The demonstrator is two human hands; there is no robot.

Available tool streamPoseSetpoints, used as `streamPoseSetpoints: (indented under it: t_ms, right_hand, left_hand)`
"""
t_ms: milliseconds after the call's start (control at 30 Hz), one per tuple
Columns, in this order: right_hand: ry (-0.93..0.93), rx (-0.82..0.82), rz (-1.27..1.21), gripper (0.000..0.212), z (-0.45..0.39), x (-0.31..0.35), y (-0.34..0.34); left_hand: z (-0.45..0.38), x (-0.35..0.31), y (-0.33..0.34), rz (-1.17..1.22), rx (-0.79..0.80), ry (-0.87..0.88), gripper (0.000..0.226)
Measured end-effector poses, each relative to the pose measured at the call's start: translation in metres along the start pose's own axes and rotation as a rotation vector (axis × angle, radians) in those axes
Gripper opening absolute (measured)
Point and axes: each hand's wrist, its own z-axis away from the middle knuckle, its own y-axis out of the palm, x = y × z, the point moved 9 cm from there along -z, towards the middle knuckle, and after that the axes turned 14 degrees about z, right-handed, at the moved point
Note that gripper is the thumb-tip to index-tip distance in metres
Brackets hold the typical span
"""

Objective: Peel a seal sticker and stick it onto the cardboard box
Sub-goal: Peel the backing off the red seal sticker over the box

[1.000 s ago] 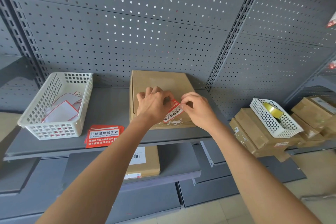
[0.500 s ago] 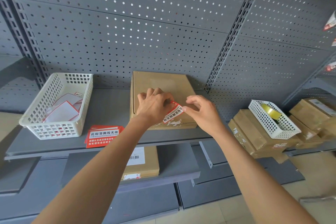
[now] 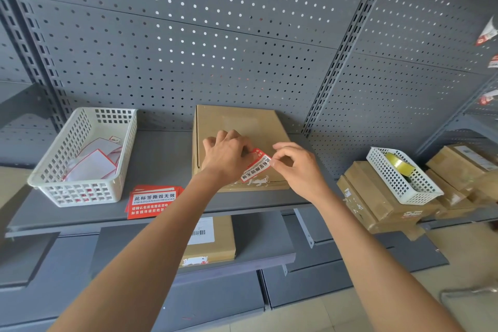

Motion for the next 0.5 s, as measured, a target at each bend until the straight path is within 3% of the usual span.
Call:
streamPoseSetpoints:
  t_ms: [133,267,500]
  right_hand:
    - [0.07,0.014,-0.103,0.004,-0.007,-0.007,0.001]
    - [0.086,0.007,-0.178,0.027,-0.015,-0.002,0.006]
    - [0.013,-0.087,-0.066,0.003,-0.019,0.01,0.015]
  left_hand:
    - [0.0,0.001,-0.001,0.02,-0.007,-0.001,0.02]
    - [-0.002,0.002,0.0,0.051,-0.003,-0.008,0.019]
    - [0.0,0.003,-0.001,0.071,0.024,-0.006,0.016]
